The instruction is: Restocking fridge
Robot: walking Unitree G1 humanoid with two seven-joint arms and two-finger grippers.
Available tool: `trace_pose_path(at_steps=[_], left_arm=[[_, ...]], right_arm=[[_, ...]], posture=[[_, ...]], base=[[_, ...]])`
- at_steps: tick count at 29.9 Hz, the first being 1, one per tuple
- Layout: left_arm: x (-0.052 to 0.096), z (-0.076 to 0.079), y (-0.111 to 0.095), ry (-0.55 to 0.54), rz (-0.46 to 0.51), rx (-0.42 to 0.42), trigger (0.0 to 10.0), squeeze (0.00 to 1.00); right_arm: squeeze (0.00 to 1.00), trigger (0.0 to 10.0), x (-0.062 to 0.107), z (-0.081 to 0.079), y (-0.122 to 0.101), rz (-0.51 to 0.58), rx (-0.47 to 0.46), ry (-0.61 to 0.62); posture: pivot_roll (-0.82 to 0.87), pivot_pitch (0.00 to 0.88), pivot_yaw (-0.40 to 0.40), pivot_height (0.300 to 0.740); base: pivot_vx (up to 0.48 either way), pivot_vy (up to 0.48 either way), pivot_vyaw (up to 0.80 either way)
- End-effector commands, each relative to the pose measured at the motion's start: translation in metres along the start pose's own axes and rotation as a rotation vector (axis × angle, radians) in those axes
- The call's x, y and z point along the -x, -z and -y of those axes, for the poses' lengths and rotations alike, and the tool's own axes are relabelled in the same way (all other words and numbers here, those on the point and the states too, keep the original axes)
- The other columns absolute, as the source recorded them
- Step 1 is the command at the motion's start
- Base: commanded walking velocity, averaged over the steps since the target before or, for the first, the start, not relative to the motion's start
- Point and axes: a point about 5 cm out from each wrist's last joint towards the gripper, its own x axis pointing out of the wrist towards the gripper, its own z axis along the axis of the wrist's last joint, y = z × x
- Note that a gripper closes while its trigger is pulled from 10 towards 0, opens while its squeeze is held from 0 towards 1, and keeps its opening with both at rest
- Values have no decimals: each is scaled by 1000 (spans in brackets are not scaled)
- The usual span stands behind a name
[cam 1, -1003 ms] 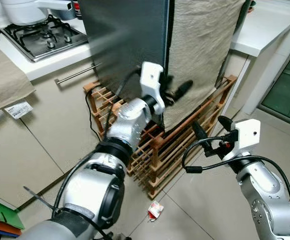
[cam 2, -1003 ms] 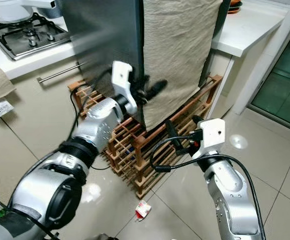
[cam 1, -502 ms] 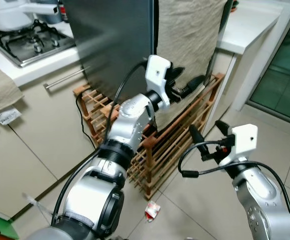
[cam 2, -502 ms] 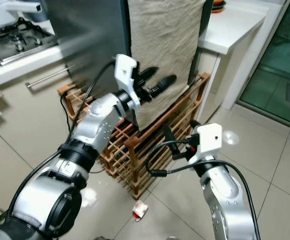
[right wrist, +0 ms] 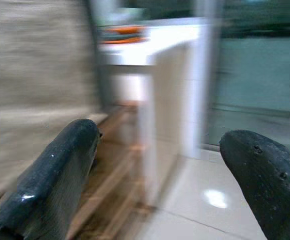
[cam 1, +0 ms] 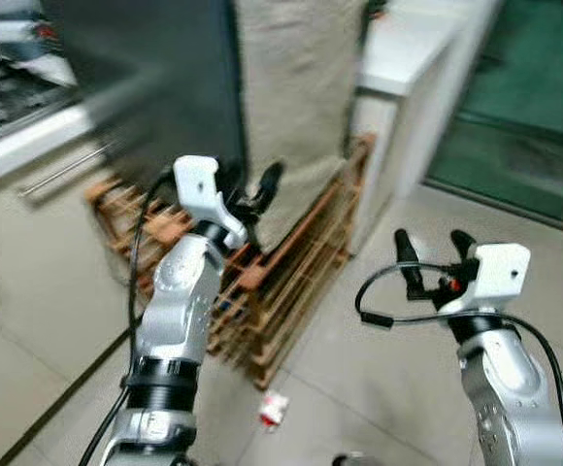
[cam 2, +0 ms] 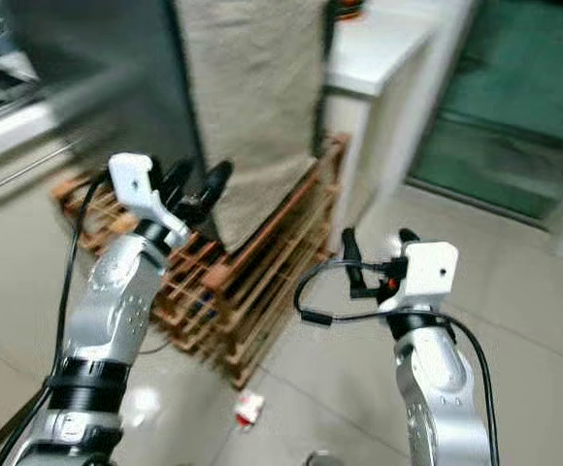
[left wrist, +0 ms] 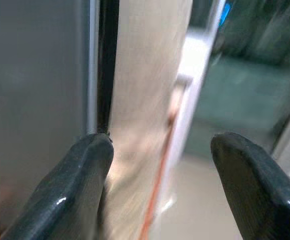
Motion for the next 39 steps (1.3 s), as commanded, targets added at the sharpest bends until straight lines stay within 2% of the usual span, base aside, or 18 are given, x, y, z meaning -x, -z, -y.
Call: trace_pose_path(at_steps=[1,2,4,5,8,12,14,15,16,22,27,29,31,32,36,39], left_arm=[[4,-8,-3,-58,7,-99,10000,0],[7,-12,-3,-78,16,-138,10000,0],[11,-16,-3,-100,36,-159,10000,0],[11,-16,-3,-100,36,-159,10000,0],[9,-17,-5,-119,48,-228,10000,0],[5,-16,-9,-134,52,-197,10000,0],[2,-18,-12,-169,50,-135,10000,0],[2,-18,-12,-169,50,-135,10000,0],[-3,-22,-19,-194,68,-108,10000,0],[-14,-31,-44,-238,147,-126,10000,0],[-20,-25,-48,-205,148,-106,10000,0],[-26,-19,-50,-164,151,-76,10000,0],[-30,-15,-52,-140,154,3,10000,0],[-32,-14,-53,-121,155,12,10000,0],[-39,-7,-58,-39,159,-19,10000,0],[-44,-6,-60,-25,157,-29,10000,0]], right_arm=[[0,10000,-1,6,0,15,19,54],[0,10000,-3,8,0,24,22,71],[0,10000,-5,9,-2,46,30,88],[0,10000,-5,9,-2,46,30,88],[0,10000,-11,9,-4,76,52,97],[0,10000,-14,8,-4,81,51,80],[0,10000,-16,5,-5,90,59,57],[0,10000,-16,5,-5,90,59,57],[0,10000,-17,3,-5,92,60,44],[0,10000,-19,0,-3,90,57,24],[0,10000,-21,-1,-3,90,49,8],[0,10000,-21,-4,-3,88,45,-6],[0,10000,-22,-6,-3,87,45,-17],[0,10000,-22,-6,-3,87,45,-21],[0,10000,-24,-7,-3,84,41,-35],[0,10000,-24,-12,-2,80,31,-70]], posture=[[-174,0,56,740],[-169,0,58,740],[-167,0,58,740],[-167,0,58,740],[-163,0,57,740],[-162,0,56,740],[-164,0,54,740],[-164,0,54,740],[-165,0,50,740],[-166,0,47,740],[-168,0,46,740],[-168,0,44,740],[-168,0,44,740],[-168,0,44,740],[-173,0,43,740],[-173,0,43,740]], base=[[0,0,-775],[0,0,-775],[0,0,-775],[0,0,-775],[0,0,-775],[0,0,-194],[0,0,0],[0,0,0],[0,0,0],[0,0,0],[0,0,0],[0,0,0],[0,0,0],[0,0,0],[0,0,0],[0,0,0]])
